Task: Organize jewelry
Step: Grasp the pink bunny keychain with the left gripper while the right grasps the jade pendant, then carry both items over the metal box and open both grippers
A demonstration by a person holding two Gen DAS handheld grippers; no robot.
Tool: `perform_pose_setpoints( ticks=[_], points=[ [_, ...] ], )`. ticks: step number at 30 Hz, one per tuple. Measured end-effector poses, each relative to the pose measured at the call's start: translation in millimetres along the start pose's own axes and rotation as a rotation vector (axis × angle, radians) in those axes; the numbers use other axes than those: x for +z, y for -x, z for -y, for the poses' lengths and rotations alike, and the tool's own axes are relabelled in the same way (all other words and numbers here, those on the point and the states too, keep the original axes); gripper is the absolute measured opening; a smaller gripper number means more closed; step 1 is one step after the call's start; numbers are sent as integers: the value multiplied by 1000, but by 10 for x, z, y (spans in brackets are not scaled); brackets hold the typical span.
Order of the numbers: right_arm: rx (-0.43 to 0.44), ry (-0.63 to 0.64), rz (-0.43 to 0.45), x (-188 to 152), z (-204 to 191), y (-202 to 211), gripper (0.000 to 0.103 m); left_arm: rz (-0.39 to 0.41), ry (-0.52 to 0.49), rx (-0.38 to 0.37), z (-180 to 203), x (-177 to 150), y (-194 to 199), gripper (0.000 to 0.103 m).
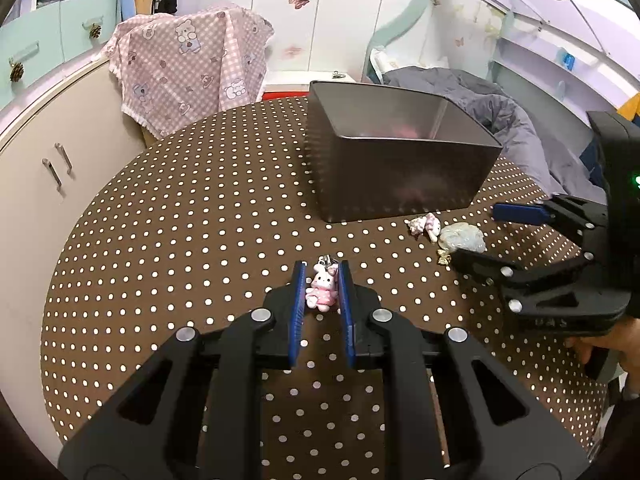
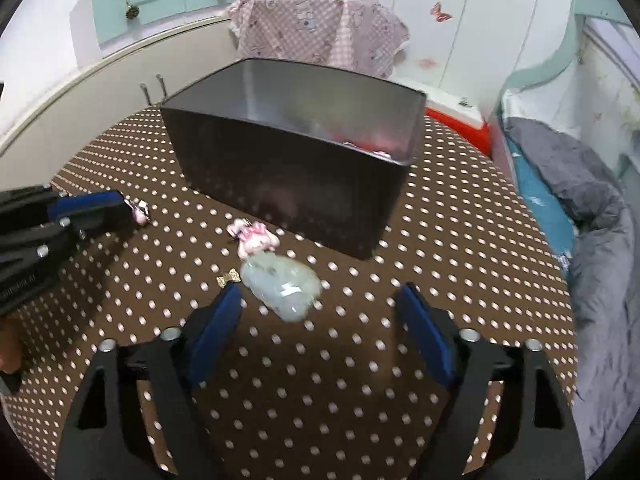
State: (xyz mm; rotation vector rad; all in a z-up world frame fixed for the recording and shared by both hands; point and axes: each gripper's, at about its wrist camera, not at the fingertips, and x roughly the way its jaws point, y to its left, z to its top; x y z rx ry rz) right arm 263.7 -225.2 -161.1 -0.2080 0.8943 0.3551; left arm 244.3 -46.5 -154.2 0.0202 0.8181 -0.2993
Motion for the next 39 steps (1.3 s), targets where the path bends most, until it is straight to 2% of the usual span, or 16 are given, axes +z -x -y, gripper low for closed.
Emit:
perform_pose_setpoints(
  ticks=[2, 4, 9, 14, 21, 24, 31, 39],
  points=[
    [34, 26, 6, 18, -48, -4, 45, -1, 11, -1, -33, 6, -8, 16],
    [32, 50, 7, 17, -114, 15, 36, -2, 17, -5, -65, 13, -8, 16],
    [41, 13, 18, -143, -137, 185, 35, 26, 18, -28, -122, 2, 51, 16],
    [61, -29, 75, -290, -74, 526, 35, 43, 12, -51, -112, -40, 131, 16],
    [79, -56, 180, -121, 38, 1047, 36, 74, 3, -47, -106, -4, 349, 16],
    [82, -57, 228, 6, 55, 1247, 36, 114, 7, -60, -121, 112, 555, 16],
    [63, -59, 317, 373, 75, 1564, 36, 233, -62, -47, -26, 577, 1078, 16],
    [63, -79, 361, 852, 153, 1643, 36, 296, -89, -58, 133, 1144, 1266, 16]
  ],
)
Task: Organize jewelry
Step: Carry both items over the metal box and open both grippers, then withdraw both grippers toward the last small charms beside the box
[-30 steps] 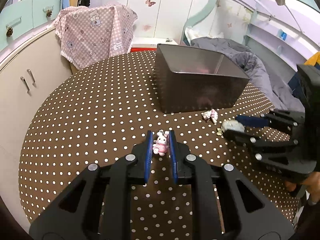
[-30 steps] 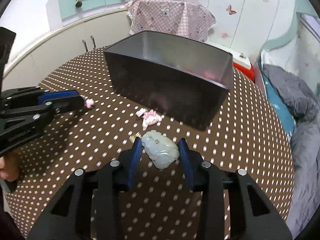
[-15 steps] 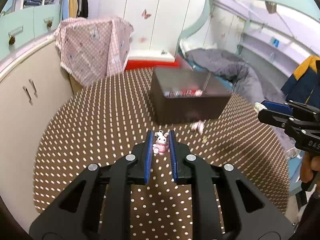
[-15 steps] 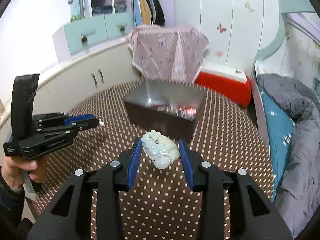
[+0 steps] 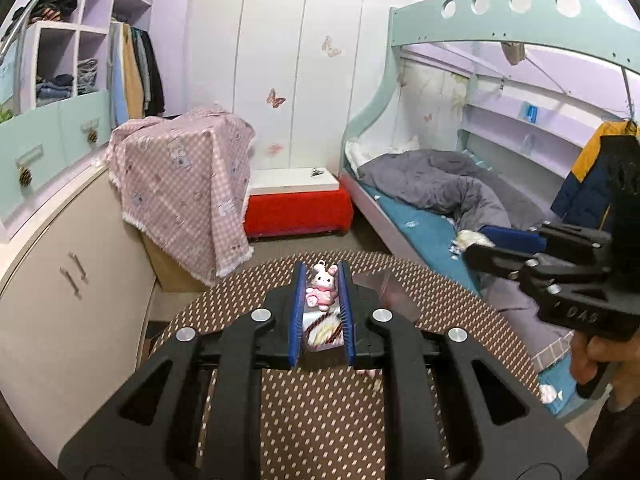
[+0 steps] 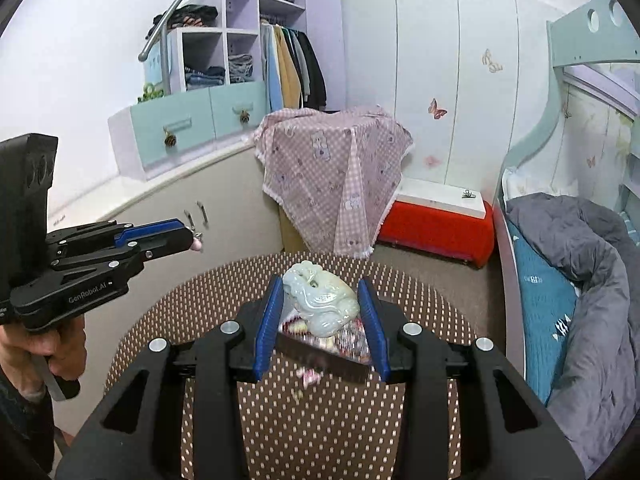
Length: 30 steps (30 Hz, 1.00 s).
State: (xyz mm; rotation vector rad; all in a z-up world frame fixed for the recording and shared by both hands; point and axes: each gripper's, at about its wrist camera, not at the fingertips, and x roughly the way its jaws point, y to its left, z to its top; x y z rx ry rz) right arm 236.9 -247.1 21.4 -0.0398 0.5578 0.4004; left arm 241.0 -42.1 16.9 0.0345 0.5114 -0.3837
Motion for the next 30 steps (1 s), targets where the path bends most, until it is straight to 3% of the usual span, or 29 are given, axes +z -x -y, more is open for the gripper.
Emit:
perform_pose_setpoints(
  ticks=[7, 18, 20, 21, 22, 23, 25, 30],
  points=[
    [23, -104, -63, 169, 256, -430, 36, -65, 25, -23, 12, 277, -430, 16],
    [37, -187, -168, 149, 380, -936, 37, -192, 70, -33, -28, 251, -1069, 17],
    [19, -195, -172, 139, 390, -977, 42, -226, 84, -23, -60, 223, -1167, 27],
    [3, -202, -169, 131, 396, -977, 49, -228, 93, -11, -78, 207, -1173, 51],
    [-19, -212, -166, 124, 423, -970, 60, -213, 102, 39, -112, 201, -1156, 65],
    [-43, -230, -155, 115, 465, -940, 80, -202, 110, 58, -145, 199, -1130, 70],
    [-63, -248, -116, 95, 512, -845, 96, -185, 157, 45, -261, 188, -1062, 86],
    [-101, -261, -80, 87, 576, -645, 96, -129, 161, 112, -329, 193, -811, 90]
  ],
)
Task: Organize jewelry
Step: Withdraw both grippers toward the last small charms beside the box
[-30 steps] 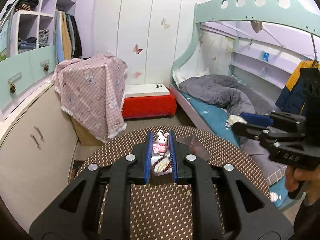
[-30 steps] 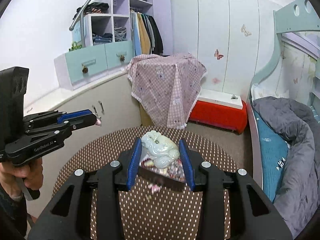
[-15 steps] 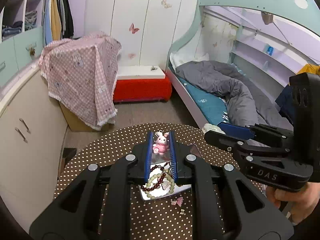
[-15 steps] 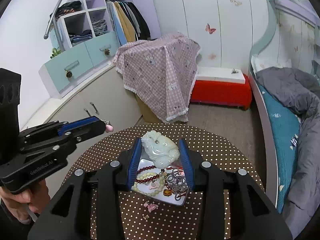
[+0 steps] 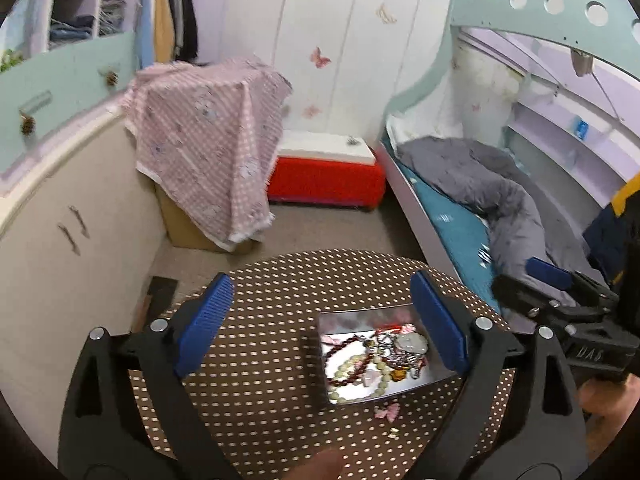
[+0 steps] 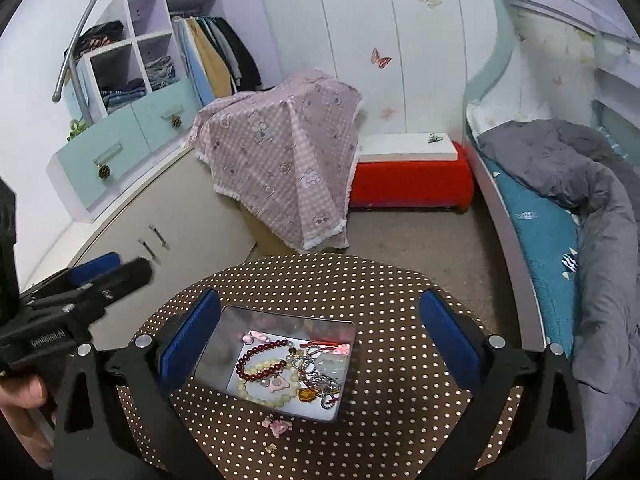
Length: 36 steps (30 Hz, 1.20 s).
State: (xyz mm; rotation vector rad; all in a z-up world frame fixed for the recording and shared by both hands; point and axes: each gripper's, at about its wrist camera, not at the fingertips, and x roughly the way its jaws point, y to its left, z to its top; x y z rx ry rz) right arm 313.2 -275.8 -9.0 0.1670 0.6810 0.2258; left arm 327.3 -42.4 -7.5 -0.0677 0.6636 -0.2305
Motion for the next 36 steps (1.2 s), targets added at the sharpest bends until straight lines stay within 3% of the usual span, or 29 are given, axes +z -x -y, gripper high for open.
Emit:
perform_pose_setpoints(
  ticks=[7, 20, 36],
  points=[
    [-14, -12, 57, -48, 30, 347, 96, 97, -31, 60, -7, -115, 481, 94],
    [-20, 12, 186, -95, -105, 965, 96, 183, -65, 54, 12, -359, 1057, 95],
    [-22, 83, 313, -406, -313, 1498, 96, 221, -86, 55, 116, -672, 1295, 96]
  ],
)
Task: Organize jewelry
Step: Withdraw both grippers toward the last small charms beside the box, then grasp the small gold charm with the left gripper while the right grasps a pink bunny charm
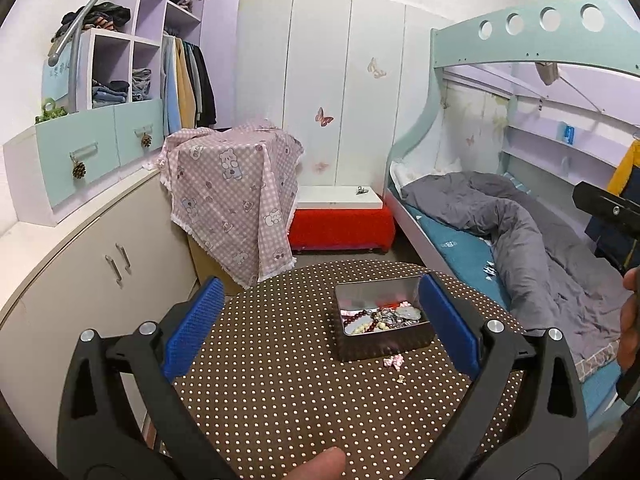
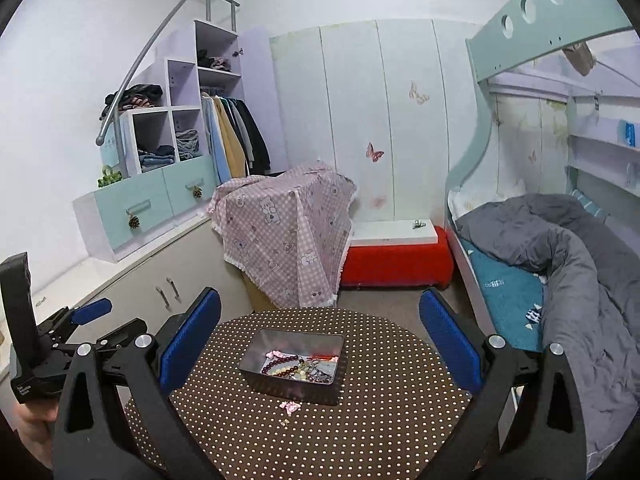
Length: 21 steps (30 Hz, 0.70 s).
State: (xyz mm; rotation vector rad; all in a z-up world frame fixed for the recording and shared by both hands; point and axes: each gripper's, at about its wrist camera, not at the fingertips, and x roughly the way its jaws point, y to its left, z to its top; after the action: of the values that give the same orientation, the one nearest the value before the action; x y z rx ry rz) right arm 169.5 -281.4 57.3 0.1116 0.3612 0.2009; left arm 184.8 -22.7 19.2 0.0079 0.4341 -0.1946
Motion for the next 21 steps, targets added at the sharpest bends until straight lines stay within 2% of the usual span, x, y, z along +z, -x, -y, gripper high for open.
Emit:
perform_pose_setpoints(
  ticks=[4, 9, 15, 21],
  points=[
    [-2, 11, -4, -113, -35, 37, 96, 10, -8, 13, 50, -82, 69, 96],
    [4, 9, -49, -354, -49, -25, 96, -10, -12, 9, 66, -237, 33, 96],
    [-17, -43, -140, -723, 145, -176, 96, -89, -4, -8, 166, -552, -191, 96],
    [-41, -72, -215, -985, 321, -302, 96, -186, -41, -21, 368, -887, -508, 96]
  ],
)
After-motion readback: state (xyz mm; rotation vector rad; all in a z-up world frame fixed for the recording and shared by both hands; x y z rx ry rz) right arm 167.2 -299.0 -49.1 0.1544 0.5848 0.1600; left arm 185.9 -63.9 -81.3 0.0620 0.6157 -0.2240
